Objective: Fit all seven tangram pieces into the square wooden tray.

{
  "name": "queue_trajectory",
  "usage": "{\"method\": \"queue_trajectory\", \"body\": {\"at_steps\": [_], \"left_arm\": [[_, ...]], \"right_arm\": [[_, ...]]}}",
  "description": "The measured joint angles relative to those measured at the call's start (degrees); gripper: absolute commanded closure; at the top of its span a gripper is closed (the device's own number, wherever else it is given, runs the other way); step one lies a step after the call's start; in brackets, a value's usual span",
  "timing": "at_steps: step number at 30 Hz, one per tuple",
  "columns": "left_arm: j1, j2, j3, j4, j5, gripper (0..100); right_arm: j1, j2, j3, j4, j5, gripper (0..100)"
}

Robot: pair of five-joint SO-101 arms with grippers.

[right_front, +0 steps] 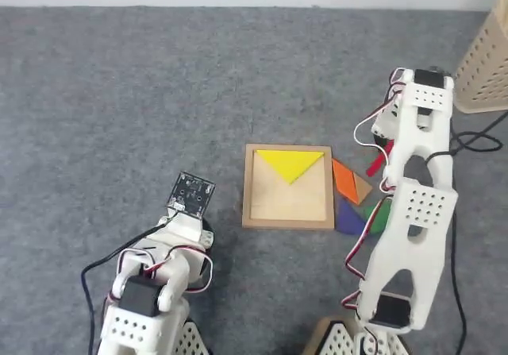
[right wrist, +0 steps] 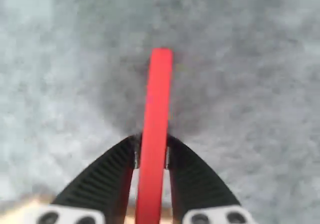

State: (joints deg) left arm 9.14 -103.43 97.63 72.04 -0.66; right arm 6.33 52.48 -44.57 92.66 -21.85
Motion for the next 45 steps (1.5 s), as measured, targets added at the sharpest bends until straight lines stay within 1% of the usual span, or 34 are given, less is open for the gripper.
{"method": "queue_trajectory", "body": {"at_steps": [4,7,12,17,20,26,28,35,38,42,45], "left_arm": [[0.0,0.0,0.0,0.0,0.0,99],[0.0,0.0,0.0,0.0,0.0,99],[0.0,0.0,0.0,0.0,0.0,99],[0.0,0.0,0.0,0.0,0.0,99],[0.0,0.0,0.0,0.0,0.0,99],[0.0,0.0,0.0,0.0,0.0,99],[0.0,0.0,0.0,0.0,0.0,99],[0.0,0.0,0.0,0.0,0.0,99],[0.0,0.0,0.0,0.0,0.0,99],[0.0,0.0,0.0,0.0,0.0,99],[0.0,0.0,0.0,0.0,0.0,99]], "right_arm": [[-4.8,-4.9,0.0,4.4,5.0,99.2],[-9.3,-8.2,0.0,7.2,6.8,99.2],[-15.1,-11.4,1.1,7.6,8.7,99.1],[-20.7,-16.9,10.0,5.9,9.5,99.1],[-23.6,-22.6,19.5,0.2,9.5,99.1],[-31.1,-37.6,44.1,-17.9,11.9,99.2],[-33.1,-40.0,49.2,-22.3,11.9,99.1],[-38.9,-40.0,50.6,-24.9,11.2,99.1],[-41.9,-37.0,48.8,-24.8,9.2,99.1],[-42.5,-33.2,45.2,-23.8,8.1,98.9],[-42.5,-31.4,44.0,-23.7,5.9,98.9]]}}
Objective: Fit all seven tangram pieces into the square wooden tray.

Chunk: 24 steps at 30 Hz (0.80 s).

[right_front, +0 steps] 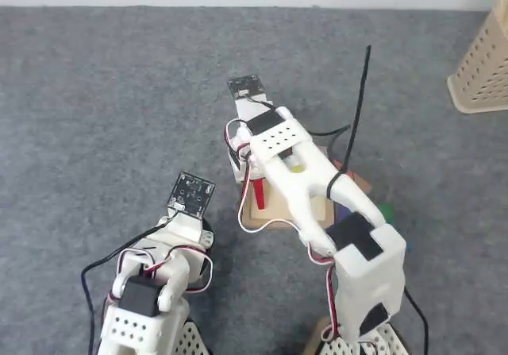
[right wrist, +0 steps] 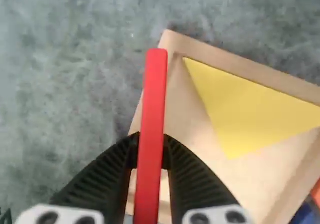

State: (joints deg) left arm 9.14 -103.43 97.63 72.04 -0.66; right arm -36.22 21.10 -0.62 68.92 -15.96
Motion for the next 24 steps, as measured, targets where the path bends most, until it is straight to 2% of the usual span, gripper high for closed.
{"method": "queue_trajectory", "body": {"at_steps": [5,11,17,24], "left_arm": [[0.0,0.0,0.0,0.0,0.0,99],[0.0,0.0,0.0,0.0,0.0,99],[0.0,0.0,0.0,0.0,0.0,99],[0.0,0.0,0.0,0.0,0.0,99]], "right_arm": [[0.1,0.6,-0.4,0.0,-2.0,98.3],[-0.1,0.6,-0.4,0.2,-2.5,88.2],[0.3,0.6,-0.4,1.6,-2.5,87.9],[5.7,-1.4,-0.4,4.2,-2.5,87.9]]}}
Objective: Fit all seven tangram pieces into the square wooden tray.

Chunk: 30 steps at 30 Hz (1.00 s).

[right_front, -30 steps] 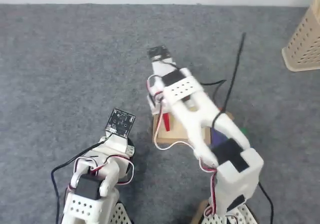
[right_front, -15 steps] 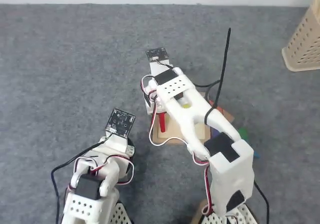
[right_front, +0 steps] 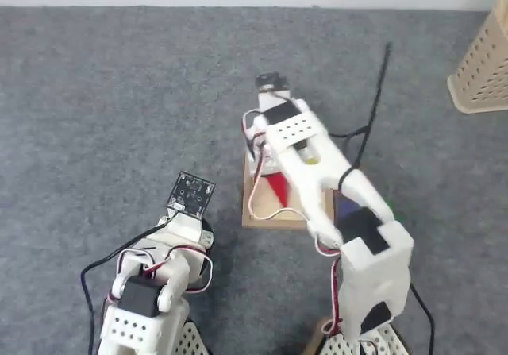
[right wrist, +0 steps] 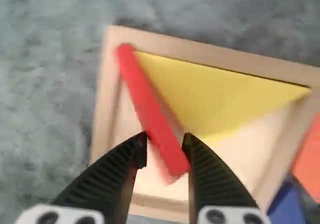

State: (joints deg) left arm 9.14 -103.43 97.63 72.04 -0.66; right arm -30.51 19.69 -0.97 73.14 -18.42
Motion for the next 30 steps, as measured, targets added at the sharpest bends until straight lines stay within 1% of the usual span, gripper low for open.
{"method": "queue_trajectory", "body": {"at_steps": [3,6,14,18,23,30], "left_arm": [[0.0,0.0,0.0,0.0,0.0,99],[0.0,0.0,0.0,0.0,0.0,99],[0.0,0.0,0.0,0.0,0.0,99],[0.0,0.0,0.0,0.0,0.0,99],[0.0,0.0,0.0,0.0,0.0,99],[0.0,0.0,0.0,0.0,0.0,99]], "right_arm": [[1.6,-2.7,0.0,1.8,0.0,87.9],[1.7,-3.5,0.0,2.3,0.0,87.9],[1.7,-3.4,0.0,2.5,0.0,88.0],[3.2,-1.1,0.0,2.5,0.0,88.2],[3.4,1.6,-0.4,2.5,0.0,96.8],[3.1,1.8,-0.4,2.0,-0.2,97.1]]}}
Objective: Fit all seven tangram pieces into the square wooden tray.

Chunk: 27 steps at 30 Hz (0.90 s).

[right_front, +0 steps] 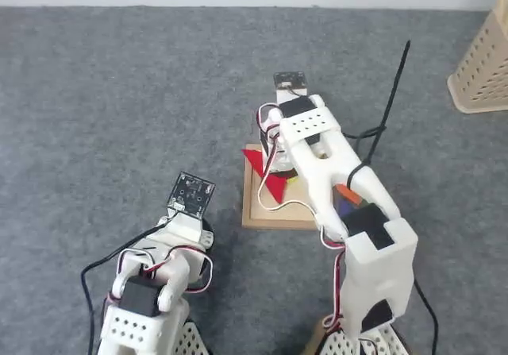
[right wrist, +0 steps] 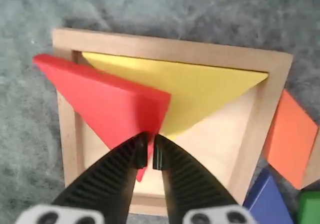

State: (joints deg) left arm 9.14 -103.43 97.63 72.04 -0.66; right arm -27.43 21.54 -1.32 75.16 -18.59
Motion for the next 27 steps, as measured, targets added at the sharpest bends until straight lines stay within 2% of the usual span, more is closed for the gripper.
{"method": "queue_trajectory", "body": {"at_steps": [7,14,17,19,24,27], "left_arm": [[0.0,0.0,0.0,0.0,0.0,99],[0.0,0.0,0.0,0.0,0.0,99],[0.0,0.0,0.0,0.0,0.0,99],[0.0,0.0,0.0,0.0,0.0,99],[0.0,0.0,0.0,0.0,0.0,99],[0.0,0.0,0.0,0.0,0.0,99]], "right_arm": [[-4.3,0.0,0.0,0.6,0.0,97.1],[-3.3,-2.3,0.0,1.7,0.0,97.5],[-1.4,-4.2,0.0,-2.3,0.5,97.6],[-0.1,-4.3,0.0,-5.6,5.2,97.6],[1.8,-4.3,0.0,-12.7,22.7,97.6],[1.8,-3.5,0.0,-17.1,27.9,97.6]]}}
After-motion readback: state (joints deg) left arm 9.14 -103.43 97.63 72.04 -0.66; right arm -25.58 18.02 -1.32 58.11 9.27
